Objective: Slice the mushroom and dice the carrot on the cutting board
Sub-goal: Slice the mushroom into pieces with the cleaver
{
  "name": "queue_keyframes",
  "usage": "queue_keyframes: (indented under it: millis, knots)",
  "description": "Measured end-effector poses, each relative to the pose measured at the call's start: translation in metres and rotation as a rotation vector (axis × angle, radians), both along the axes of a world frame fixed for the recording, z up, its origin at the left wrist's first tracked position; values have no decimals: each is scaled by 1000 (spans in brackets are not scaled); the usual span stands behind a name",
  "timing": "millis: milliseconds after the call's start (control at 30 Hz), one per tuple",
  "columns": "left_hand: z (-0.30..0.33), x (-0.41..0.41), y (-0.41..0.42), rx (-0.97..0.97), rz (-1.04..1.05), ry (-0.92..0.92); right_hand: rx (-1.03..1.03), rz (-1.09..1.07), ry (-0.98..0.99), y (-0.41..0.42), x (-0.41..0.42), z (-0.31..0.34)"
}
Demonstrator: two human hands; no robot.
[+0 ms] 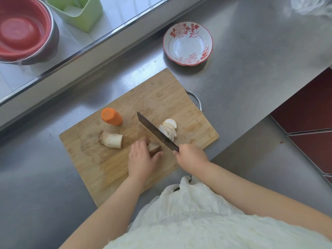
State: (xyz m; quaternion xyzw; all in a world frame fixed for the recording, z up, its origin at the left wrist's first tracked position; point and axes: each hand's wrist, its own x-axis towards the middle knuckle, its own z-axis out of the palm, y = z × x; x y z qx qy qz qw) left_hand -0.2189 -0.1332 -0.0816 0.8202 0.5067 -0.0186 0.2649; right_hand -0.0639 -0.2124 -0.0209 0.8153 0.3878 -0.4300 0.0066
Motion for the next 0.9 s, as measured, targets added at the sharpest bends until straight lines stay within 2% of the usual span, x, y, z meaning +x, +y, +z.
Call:
queue_keyframes:
  millis: [200, 400, 900]
  knots:
    - [4, -9, 6, -39, -7, -87, -26, 100, -50, 1, -3, -1]
    - [-2, -14, 8, 265, -195, -264, -34, 140, -70, 2, -4, -3]
    - [3, -9, 17, 173, -236, -162, 28, 219, -112, -5, -11, 9]
